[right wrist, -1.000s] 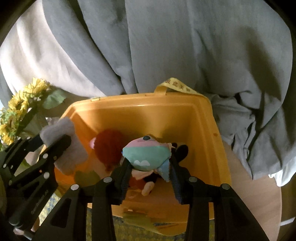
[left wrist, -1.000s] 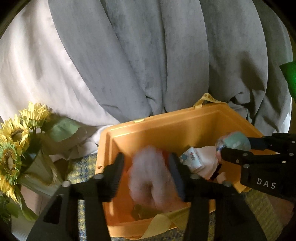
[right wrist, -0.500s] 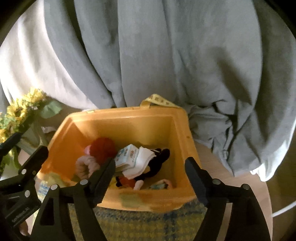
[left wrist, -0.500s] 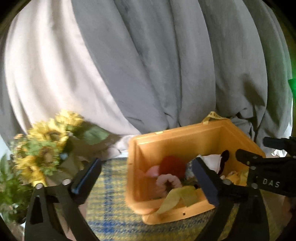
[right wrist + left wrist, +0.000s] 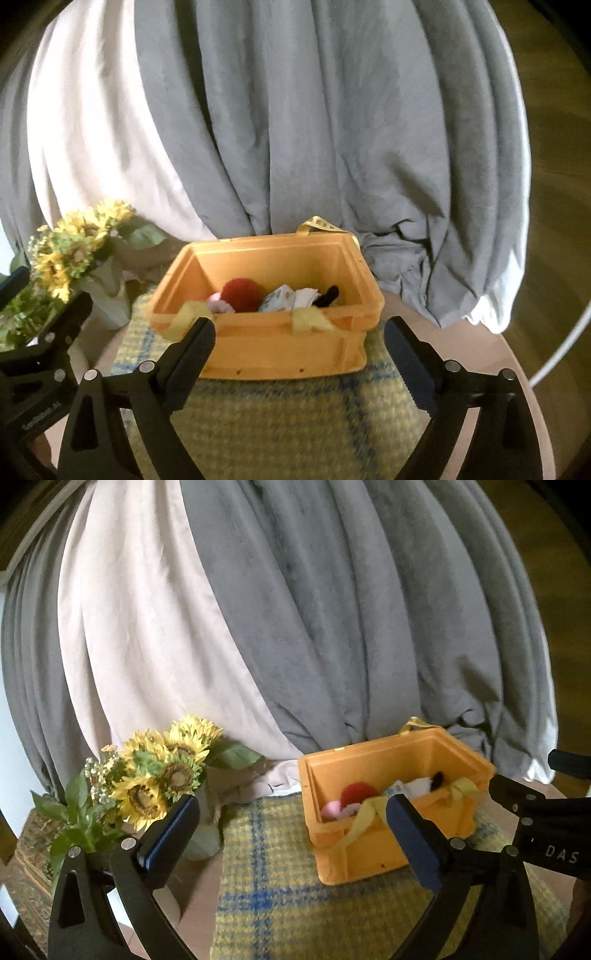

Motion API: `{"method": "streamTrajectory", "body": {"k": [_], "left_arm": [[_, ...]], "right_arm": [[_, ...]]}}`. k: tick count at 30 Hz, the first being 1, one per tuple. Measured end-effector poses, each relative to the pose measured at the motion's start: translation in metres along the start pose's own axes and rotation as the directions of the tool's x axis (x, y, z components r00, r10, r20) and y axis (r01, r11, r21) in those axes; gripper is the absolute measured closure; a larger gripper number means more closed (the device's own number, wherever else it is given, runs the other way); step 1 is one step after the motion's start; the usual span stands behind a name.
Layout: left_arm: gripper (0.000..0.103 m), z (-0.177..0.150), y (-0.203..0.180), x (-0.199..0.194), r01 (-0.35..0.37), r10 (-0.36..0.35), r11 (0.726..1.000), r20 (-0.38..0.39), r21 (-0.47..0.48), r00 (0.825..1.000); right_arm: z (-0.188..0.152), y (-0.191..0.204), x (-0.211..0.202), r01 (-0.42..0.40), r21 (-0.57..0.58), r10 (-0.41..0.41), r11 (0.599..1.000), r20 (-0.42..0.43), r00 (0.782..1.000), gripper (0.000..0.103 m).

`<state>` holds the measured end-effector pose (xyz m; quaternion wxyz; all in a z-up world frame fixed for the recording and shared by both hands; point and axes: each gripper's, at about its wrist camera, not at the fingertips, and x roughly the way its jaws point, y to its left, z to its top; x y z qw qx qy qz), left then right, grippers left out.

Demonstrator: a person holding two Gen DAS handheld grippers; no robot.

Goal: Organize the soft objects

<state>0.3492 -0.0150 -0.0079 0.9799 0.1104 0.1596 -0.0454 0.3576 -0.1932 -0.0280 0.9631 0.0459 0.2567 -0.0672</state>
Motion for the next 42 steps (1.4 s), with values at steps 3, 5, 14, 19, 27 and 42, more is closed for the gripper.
{"method": "streamTrajectory", "body": {"k": [3,5,14,19,27,42], "left_arm": [[0.0,-0.005,0.004,-0.02,0.033,-0.033,0.999,0.013,-0.001,0.999],[0.0,-0.008,0.004,-0.031,0.048,-0.048,0.999,0.018,0.005,0.999],[0.0,-0.021,0.001,-0.098,0.059,-0.058,0.998,0.049,-0.019,0.997],[0.0,-0.031,-0.009,-0.143,0.028,-0.025,0.998,0.071,-0.051,0.997],[0.0,-0.048,-0.024,-0.204,0.005,0.001,0.997,0.083,-0.079,0.997],[0.0,-0.065,-0.035,-0.272,0.02,-0.008,0.994,0.115,-0.106,0.993]], "right_arm": [[-0.01,0.006,-0.027,0.03,0.016,-0.03,0.999,0.027,0.999,0.009],[-0.017,0.009,-0.045,0.048,0.029,-0.049,0.998,0.048,0.998,0.007],[-0.039,0.008,-0.116,0.076,0.036,-0.08,0.996,0.114,0.99,0.005],[-0.055,0.0,-0.154,0.067,0.027,-0.07,0.997,0.132,0.989,0.003],[-0.085,-0.019,-0.204,0.035,0.01,-0.036,0.999,0.13,0.991,0.003],[-0.12,-0.034,-0.271,0.025,0.007,-0.026,1.0,0.154,0.988,0.003]]}}
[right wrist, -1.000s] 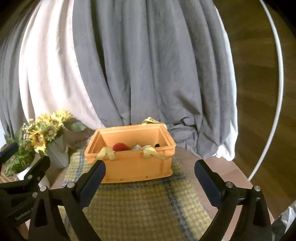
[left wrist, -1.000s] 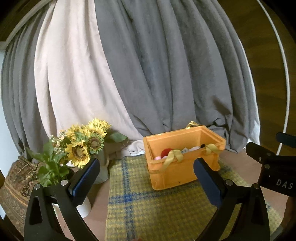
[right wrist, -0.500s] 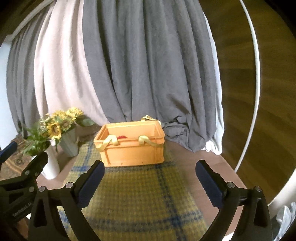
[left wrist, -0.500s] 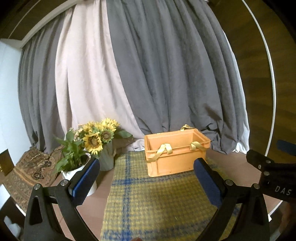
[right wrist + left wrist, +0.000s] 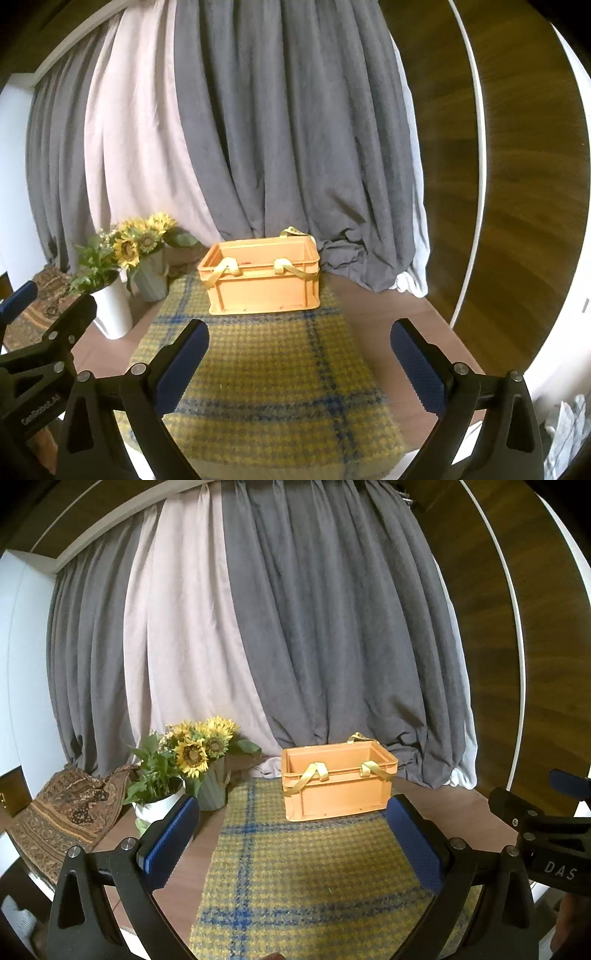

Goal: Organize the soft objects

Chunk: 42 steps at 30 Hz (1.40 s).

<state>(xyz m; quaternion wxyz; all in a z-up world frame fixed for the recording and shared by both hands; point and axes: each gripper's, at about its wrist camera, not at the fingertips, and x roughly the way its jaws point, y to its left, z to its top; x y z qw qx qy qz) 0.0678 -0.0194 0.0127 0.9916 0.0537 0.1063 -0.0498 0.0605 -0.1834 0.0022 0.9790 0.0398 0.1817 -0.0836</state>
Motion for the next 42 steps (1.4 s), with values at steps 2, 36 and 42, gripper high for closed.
{"method": "streamTrajectory", "body": {"k": [2,36,42], "left_arm": [[0.0,0.0,-0.001,-0.005,0.001,-0.001,1.0,0.002,0.001,1.0],[0.0,0.001,-0.008,-0.034,-0.011,0.011,1.0,0.027,0.005,1.0],[0.0,0.002,-0.011,-0.034,-0.013,0.013,1.0,0.029,0.004,0.999]], "right_arm": [[-0.001,0.0,-0.006,0.0,-0.003,0.0,1.0,0.005,1.0,0.003],[-0.008,-0.007,-0.038,-0.012,0.015,0.011,1.0,0.022,1.0,0.003],[-0.008,-0.006,-0.039,-0.012,0.017,0.012,1.0,0.022,1.0,0.003]]}}
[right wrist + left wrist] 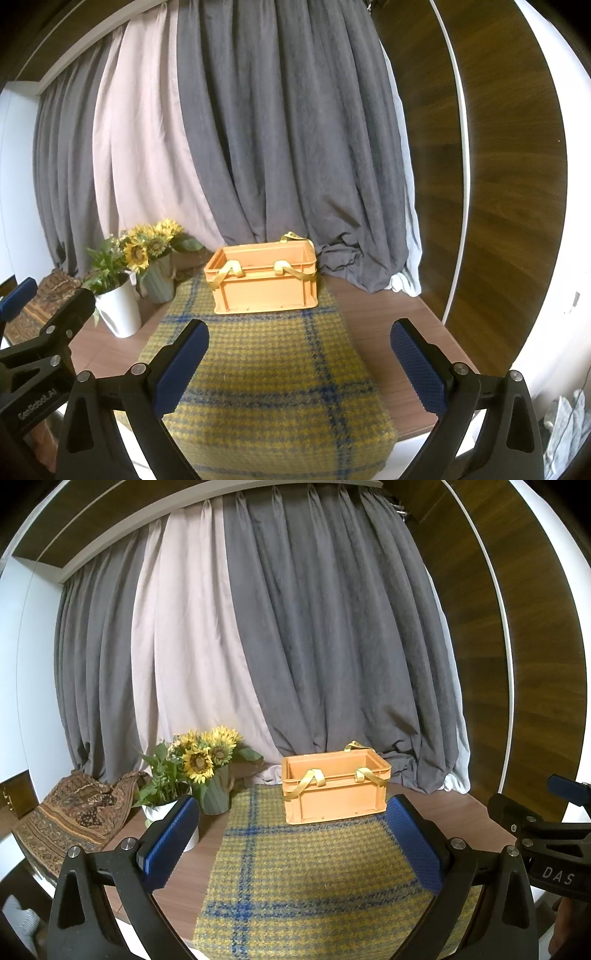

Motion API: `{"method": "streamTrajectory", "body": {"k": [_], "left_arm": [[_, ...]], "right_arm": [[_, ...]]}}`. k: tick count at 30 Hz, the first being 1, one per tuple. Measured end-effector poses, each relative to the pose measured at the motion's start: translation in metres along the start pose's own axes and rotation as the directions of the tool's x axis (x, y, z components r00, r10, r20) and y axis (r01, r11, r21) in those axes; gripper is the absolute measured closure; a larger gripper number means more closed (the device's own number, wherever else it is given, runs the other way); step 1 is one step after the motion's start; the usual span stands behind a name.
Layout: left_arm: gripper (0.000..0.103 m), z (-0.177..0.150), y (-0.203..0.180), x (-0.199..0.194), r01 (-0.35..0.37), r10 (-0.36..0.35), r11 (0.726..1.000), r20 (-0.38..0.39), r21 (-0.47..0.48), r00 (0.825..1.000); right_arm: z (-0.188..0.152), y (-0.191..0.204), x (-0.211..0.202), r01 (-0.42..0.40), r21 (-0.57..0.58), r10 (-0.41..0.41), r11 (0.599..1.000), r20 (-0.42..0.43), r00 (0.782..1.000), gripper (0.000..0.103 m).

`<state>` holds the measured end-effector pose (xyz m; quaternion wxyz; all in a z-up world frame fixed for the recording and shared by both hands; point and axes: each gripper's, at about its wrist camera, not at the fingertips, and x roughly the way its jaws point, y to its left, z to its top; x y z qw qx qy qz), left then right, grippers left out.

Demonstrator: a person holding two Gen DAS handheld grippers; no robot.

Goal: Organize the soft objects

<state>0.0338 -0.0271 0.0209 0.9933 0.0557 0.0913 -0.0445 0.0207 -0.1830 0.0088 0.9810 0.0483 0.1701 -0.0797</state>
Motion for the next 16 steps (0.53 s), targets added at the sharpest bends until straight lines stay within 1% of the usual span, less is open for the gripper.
{"method": "streamTrajectory", "body": {"k": [16], "left_arm": [[0.0,0.0005,-0.0029,-0.003,-0.016,0.016,1.0,0.015,-0.01,1.0]], "right_arm": [[0.0016,0.0019,-0.0038,-0.001,0.0,0.001,1.0,0.004,1.0,0.003]]}}
